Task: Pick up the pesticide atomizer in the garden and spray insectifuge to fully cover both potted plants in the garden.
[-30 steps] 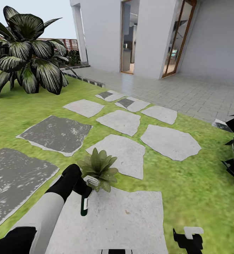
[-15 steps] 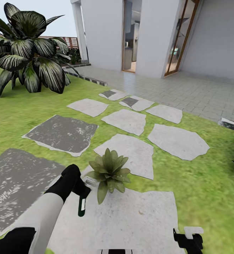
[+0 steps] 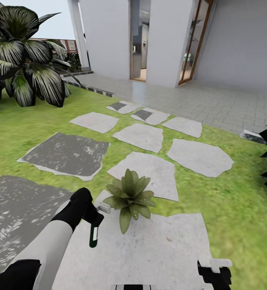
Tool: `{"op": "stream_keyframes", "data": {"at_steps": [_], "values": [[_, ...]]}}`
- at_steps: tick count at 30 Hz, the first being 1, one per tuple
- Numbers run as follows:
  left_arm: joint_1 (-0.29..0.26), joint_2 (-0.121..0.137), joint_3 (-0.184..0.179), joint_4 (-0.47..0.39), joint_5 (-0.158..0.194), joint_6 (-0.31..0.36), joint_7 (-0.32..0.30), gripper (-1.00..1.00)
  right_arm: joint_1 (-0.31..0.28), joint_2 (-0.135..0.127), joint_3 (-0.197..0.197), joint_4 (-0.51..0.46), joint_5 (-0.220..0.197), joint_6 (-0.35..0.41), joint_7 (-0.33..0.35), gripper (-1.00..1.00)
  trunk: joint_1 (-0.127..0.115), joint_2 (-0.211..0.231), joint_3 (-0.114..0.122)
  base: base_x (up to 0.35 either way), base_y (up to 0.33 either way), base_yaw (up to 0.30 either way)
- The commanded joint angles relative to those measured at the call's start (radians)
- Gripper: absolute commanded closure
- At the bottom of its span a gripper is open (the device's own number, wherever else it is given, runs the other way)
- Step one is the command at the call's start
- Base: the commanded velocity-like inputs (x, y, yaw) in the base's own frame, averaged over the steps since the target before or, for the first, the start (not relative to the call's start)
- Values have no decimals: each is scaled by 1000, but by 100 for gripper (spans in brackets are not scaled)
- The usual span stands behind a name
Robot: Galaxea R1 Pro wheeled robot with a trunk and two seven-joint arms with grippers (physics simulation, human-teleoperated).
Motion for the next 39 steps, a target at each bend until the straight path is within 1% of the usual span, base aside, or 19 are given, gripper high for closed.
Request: {"op": "stream_keyframes", "data": {"at_steps": [1, 7, 9, 11, 12, 13, 14, 16, 19, 22, 25, 32, 39], "values": [[0, -1, 3, 0, -9, 4, -10, 100, -1, 0, -5, 2, 11, -3, -6, -100, 0, 0, -1, 0, 96, -296], [4, 0, 2, 10, -8, 1, -8, 100, -1, 0, -5, 2, 10, -4, -6, -100, 0, 0, -1, 0, 18, -296], [37, 1, 5, 8, -11, -2, -3, 100, -1, 0, -5, 2, 9, -3, -6, -100, 0, 0, -1, 0, 1, -296], [57, 4, 10, 4, -11, -4, -1, 100, -1, 0, -5, 2, 8, -3, -6, -100, 0, 0, -1, 0, 0, -296], [66, 11, 12, 3, -11, -6, 0, 100, -1, 0, -5, 2, 9, -3, -6, -100, 0, 0, -1, 0, 0, -292], [71, 33, 14, 1, -11, -7, 0, 100, -1, 0, -5, 2, 9, -3, -6, -100, 0, 0, -1, 0, 0, -164], [73, 48, 14, -1, -11, -8, -1, 100, -1, 0, -5, 2, 8, -3, -6, -100, 0, 0, -1, 0, 0, -84], [74, 59, 15, -2, -11, -8, -1, 100, 0, -1, -5, 2, 8, -3, -6, -100, 0, 0, -1, 0, 0, -41], [75, 66, 14, -1, -12, -10, 5, 100, 0, -3, -5, 2, 10, -5, -6, -100, 0, 0, -1, 0, 0, -9], [87, 78, 15, -1, -11, -10, 43, 100, 0, -4, -6, 2, 9, -5, -6, -100, 0, 0, -1, 0, 0, -1], [93, 74, 14, 2, -3, -11, 63, 100, 0, -5, -6, 2, 10, -5, -6, -100, 0, 0, -1, 0, 0, 0], [97, 64, 14, 11, 7, -13, 70, 100, 0, -4, -6, 2, 8, -5, -8, -100, 0, 0, -1, 0, 0, -16], [98, 64, 16, 11, 5, -13, 70, 100, -1, -3, -5, 2, 8, -5, -8, -100, 0, 0, -1, -63, -101, -269]]}}
